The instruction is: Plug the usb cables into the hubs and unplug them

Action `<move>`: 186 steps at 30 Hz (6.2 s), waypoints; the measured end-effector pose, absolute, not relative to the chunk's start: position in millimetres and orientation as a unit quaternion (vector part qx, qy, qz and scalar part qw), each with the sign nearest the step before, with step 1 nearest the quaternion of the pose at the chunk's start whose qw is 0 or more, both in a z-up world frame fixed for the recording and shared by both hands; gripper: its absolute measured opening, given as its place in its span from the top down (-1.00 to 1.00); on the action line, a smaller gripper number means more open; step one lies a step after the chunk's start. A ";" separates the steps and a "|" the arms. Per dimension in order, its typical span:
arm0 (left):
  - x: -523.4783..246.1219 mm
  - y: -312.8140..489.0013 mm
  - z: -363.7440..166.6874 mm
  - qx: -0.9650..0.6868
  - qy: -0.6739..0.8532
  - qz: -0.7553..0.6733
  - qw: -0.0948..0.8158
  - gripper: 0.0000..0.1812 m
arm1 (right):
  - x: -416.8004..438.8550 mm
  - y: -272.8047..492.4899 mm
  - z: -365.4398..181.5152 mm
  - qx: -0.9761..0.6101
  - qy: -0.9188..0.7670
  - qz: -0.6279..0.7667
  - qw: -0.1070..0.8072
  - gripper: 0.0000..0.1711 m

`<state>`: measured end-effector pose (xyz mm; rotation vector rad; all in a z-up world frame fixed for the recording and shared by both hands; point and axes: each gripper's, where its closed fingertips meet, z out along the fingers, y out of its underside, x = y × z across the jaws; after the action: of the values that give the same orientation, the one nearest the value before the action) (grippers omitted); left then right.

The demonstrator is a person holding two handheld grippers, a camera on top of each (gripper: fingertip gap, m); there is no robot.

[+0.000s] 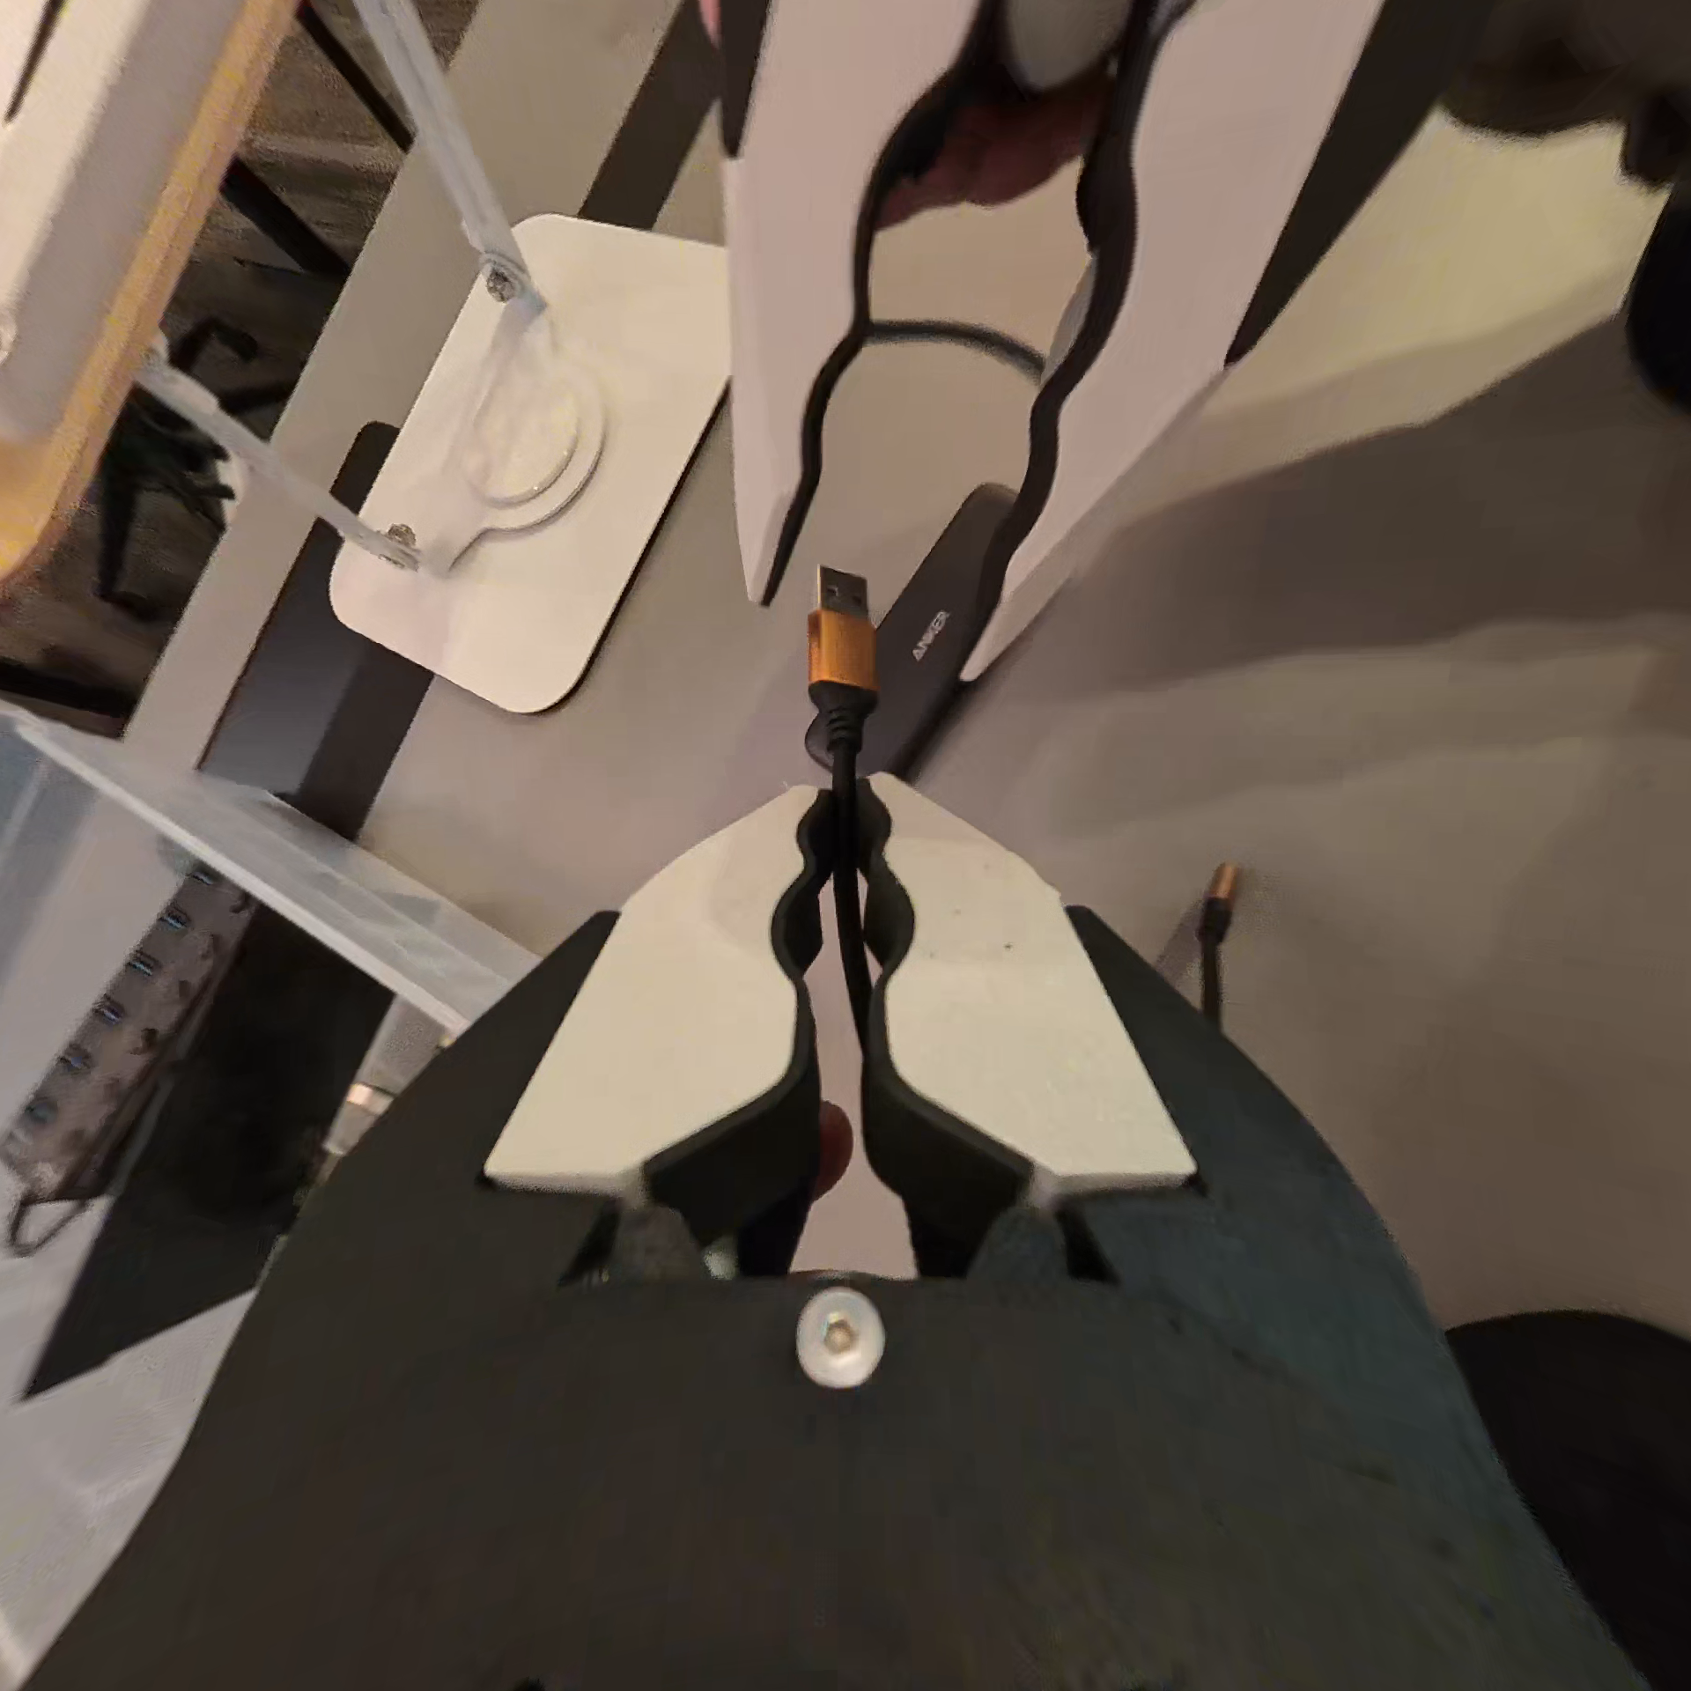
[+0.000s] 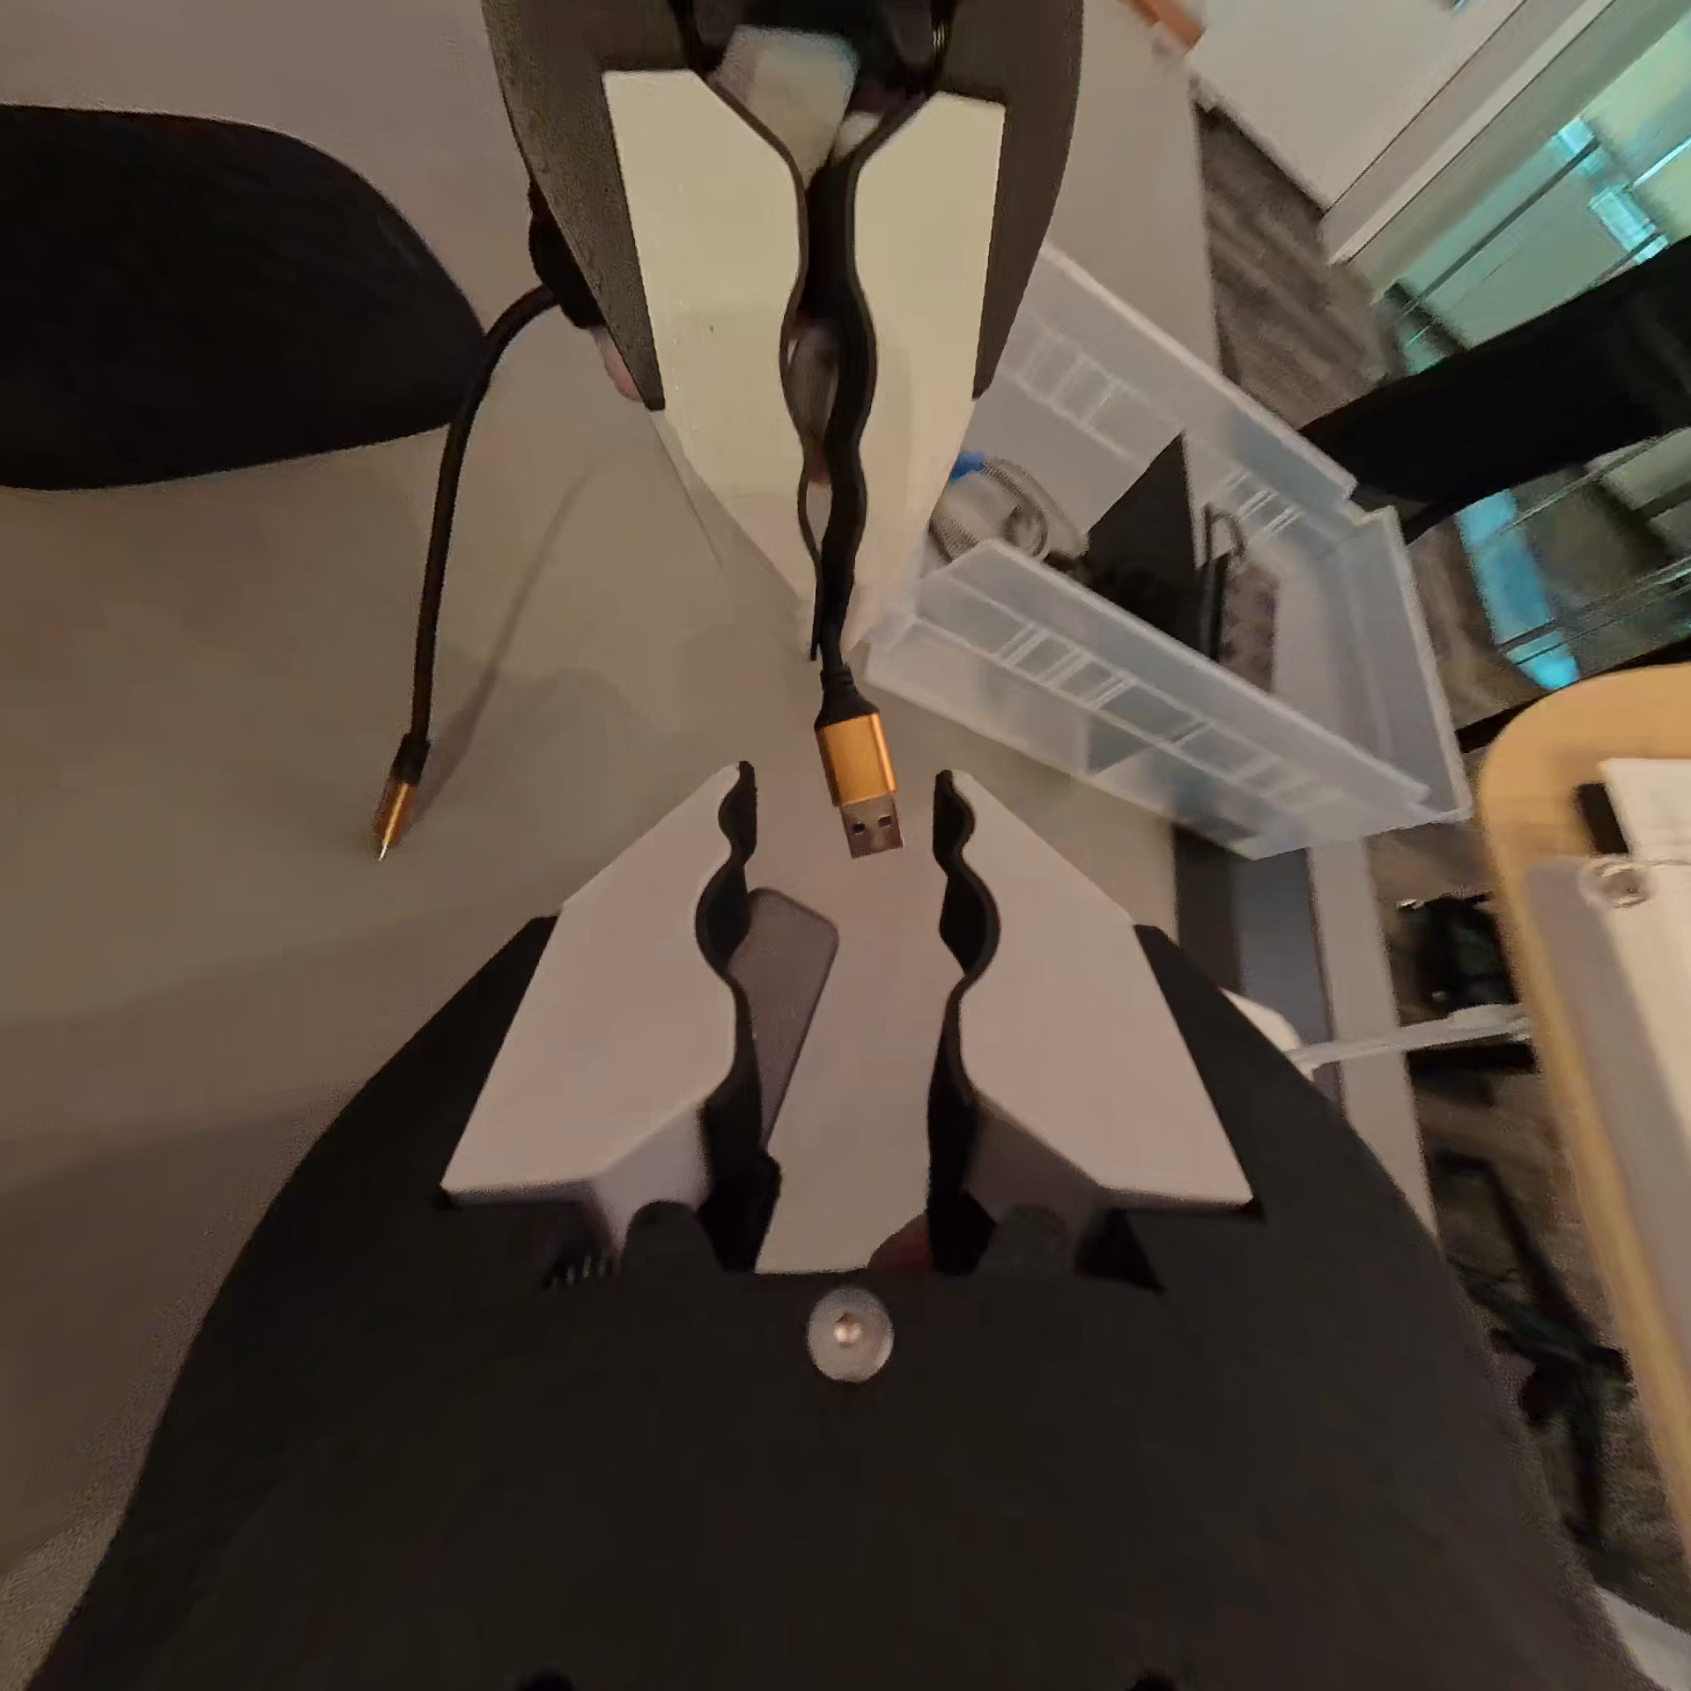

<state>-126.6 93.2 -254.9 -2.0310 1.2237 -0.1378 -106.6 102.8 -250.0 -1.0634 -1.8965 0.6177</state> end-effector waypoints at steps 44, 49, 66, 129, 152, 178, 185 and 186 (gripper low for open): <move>-136.1 96.8 -216.4 -0.800 0.298 -0.316 0.413 0.93 | -142.6 121.0 -200.3 -0.305 -0.701 0.040 0.643 0.57; -146.5 92.5 -213.8 -0.794 0.262 -0.384 0.391 0.94 | -159.7 120.0 -192.6 -0.259 -0.667 -0.056 0.696 0.62; -158.2 102.4 -231.9 -0.770 0.409 -0.139 0.469 0.87 | -160.5 118.9 -231.8 -0.359 -0.709 0.088 0.601 0.95; -109.2 178.7 -160.1 -0.700 0.345 -0.186 0.597 0.83 | -32.8 124.8 -363.7 -0.598 -0.770 0.168 0.146 0.34; -109.9 214.0 -180.2 -0.686 0.366 -0.100 0.621 0.83 | -39.2 191.8 -321.6 -0.702 -0.579 0.312 0.272 0.53; -48.2 231.5 -250.7 -0.683 0.405 0.027 0.607 0.83 | -13.5 240.2 -276.1 -0.750 -0.422 0.363 0.357 0.53; -49.2 233.6 -249.0 -0.686 0.385 0.015 0.617 0.83 | -17.7 239.4 -275.1 -0.748 -0.421 0.364 0.361 0.53; -49.9 233.9 -248.9 -0.687 0.382 0.013 0.618 0.83 | -18.2 239.4 -274.6 -0.748 -0.419 0.367 0.361 0.53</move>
<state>-49.9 233.9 -248.9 -1.5797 0.8790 0.0308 -18.2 239.4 -274.6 -1.9276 -1.0798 0.9450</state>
